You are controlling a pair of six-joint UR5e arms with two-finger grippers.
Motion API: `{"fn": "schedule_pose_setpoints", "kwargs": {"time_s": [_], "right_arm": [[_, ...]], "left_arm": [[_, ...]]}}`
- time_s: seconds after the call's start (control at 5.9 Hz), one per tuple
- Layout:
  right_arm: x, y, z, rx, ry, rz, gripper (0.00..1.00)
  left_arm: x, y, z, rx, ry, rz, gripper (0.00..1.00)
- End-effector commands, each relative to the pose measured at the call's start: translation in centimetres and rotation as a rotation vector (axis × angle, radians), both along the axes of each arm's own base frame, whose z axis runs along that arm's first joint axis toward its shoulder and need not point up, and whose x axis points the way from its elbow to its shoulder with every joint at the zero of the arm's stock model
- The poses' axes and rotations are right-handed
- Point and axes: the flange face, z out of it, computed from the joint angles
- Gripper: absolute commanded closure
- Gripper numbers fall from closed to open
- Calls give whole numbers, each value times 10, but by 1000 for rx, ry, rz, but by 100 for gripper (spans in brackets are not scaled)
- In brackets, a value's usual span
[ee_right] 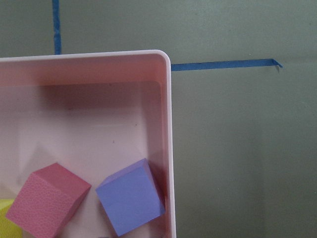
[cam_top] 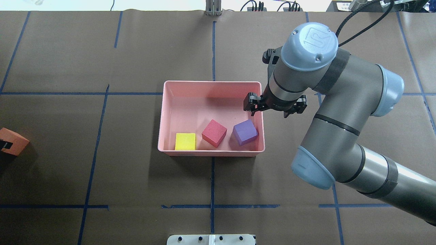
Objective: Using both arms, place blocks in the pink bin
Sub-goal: 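Lower the left gripper onto the orange cube and grasp it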
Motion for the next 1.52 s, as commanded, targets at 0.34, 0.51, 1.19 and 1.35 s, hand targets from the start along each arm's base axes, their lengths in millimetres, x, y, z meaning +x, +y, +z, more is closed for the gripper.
{"fn": "schedule_pose_setpoints", "kwargs": {"time_s": [0.34,0.51,1.19,1.35], "right_arm": [[1,2,8,-3,7,-2,0],[1,2,10,-5,9,-2,0],[8,6,2,22,-10,-18,0],[8,7,1,23,-11,-18,0]], "left_arm": [[28,0,-1,-12,2,37,30],[31,-10,-5,18,-20,17,59],[55,-63,-143,78,27,-31,63],[69,-84,-235,2,48,-106,63]]}}
